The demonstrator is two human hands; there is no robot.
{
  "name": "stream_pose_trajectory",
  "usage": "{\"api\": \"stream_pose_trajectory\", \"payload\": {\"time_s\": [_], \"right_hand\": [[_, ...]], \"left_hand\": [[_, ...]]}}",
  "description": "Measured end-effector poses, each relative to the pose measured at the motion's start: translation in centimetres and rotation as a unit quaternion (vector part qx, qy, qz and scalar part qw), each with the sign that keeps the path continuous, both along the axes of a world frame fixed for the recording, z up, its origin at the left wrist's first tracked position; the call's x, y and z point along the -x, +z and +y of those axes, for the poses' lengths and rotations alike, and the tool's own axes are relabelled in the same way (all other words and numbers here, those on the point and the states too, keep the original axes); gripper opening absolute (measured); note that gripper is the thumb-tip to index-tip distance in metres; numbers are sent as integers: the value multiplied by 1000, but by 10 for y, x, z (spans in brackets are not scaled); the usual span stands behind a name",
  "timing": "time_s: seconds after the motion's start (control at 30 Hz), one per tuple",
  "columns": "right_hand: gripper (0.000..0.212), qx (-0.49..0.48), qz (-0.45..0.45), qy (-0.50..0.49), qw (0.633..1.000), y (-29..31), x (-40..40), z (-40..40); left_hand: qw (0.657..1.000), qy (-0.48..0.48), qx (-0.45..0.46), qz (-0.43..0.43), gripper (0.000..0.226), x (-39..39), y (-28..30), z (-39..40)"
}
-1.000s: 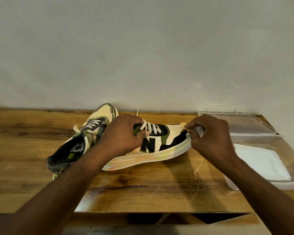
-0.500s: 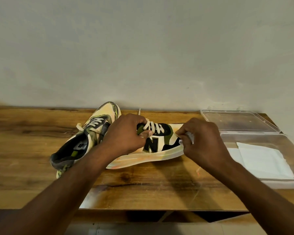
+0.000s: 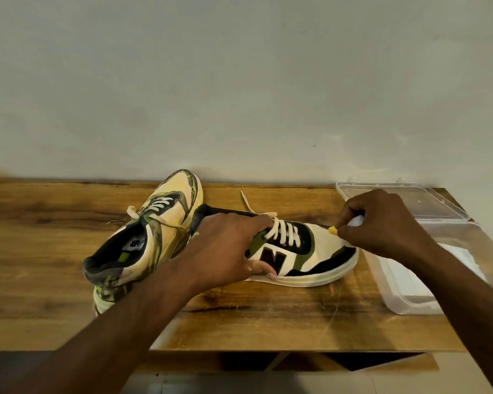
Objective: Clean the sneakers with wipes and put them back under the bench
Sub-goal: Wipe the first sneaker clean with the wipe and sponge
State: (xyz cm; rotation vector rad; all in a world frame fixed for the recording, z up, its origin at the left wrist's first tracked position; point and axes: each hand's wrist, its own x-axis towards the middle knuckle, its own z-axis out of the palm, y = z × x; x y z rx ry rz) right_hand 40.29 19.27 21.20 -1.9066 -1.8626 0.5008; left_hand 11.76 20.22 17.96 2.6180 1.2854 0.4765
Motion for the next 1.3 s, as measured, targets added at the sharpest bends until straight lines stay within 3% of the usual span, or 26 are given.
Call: {"api": "stream_pose_trajectory", "payload": {"time_s": [0.1, 0.2, 0.33, 0.43, 0.57, 0.77, 0.83, 0.93, 1.07, 1.17, 1.3], "right_hand": [[15, -15, 17, -34, 999, -1, -2, 0], [15, -36, 26, -43, 998, 1, -2, -2], [15, 32, 57, 2, 998, -3, 9, -5], [18, 66, 92, 37, 993, -12, 23, -8], [16, 10, 158, 41, 986, -25, 47, -12], [27, -17, 231, 39, 972, -39, 72, -18], [31, -5, 235, 38, 971, -43, 75, -19], [33, -2, 243, 28, 970, -46, 79, -19], [35, 25, 247, 22, 968, -43, 79, -21], [32, 35, 249, 32, 967, -38, 79, -28], [25, 41, 222, 56, 973, -35, 82, -43]], "left_hand": [[999, -34, -27, -3, 70, -4, 1, 0], [991, -58, -110, 55, 69, -3, -1, 6], [977, 3, -200, 73, 66, 4, -1, 14], [972, 59, -210, 88, 65, 14, 0, 23], [965, 139, -206, 83, 59, 30, 1, 31], [973, 212, -87, 14, 72, 35, 1, 33], [975, 215, -4, -55, 66, 30, 0, 27], [964, 246, 89, -55, 49, 21, -4, 18], [957, 265, 90, -73, 43, 22, -5, 14], [953, 272, 102, -88, 64, 19, -3, 9], [957, 282, 63, -35, 81, 11, -3, 1]]}}
